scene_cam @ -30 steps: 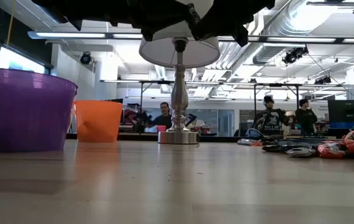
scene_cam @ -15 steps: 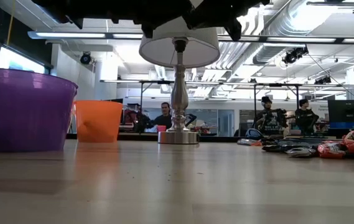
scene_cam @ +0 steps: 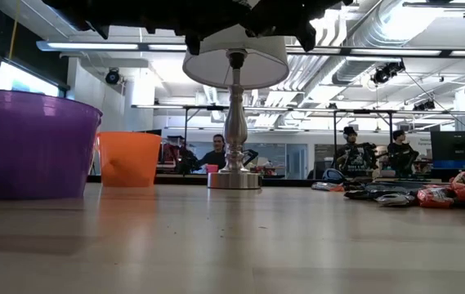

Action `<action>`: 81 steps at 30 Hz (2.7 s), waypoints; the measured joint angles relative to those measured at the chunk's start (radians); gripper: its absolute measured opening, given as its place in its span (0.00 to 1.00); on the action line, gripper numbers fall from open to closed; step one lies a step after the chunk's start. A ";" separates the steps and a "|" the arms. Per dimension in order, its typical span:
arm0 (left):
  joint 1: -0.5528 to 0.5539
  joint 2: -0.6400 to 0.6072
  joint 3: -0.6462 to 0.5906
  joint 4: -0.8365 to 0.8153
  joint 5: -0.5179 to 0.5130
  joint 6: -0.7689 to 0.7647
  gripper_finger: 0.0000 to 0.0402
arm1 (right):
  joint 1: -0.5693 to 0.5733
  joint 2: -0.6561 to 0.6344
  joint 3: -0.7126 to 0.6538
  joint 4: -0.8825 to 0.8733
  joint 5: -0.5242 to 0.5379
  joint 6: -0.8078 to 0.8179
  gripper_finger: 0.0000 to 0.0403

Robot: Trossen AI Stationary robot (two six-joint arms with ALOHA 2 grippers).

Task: Sort candy
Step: Put the brown chocolate into the purple bucket

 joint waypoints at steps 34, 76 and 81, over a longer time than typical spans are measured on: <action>-0.110 -0.614 -0.001 -1.157 -0.333 -0.506 0.00 | -0.003 -0.084 0.114 -0.863 0.034 0.338 0.47; -0.230 -0.655 0.000 -0.981 -0.298 -0.325 0.27 | -0.016 -0.083 0.009 -0.878 0.002 0.444 0.47; -0.197 -0.638 0.000 -0.923 -0.407 -0.299 0.27 | -0.056 -0.083 0.009 -0.960 0.101 0.434 0.47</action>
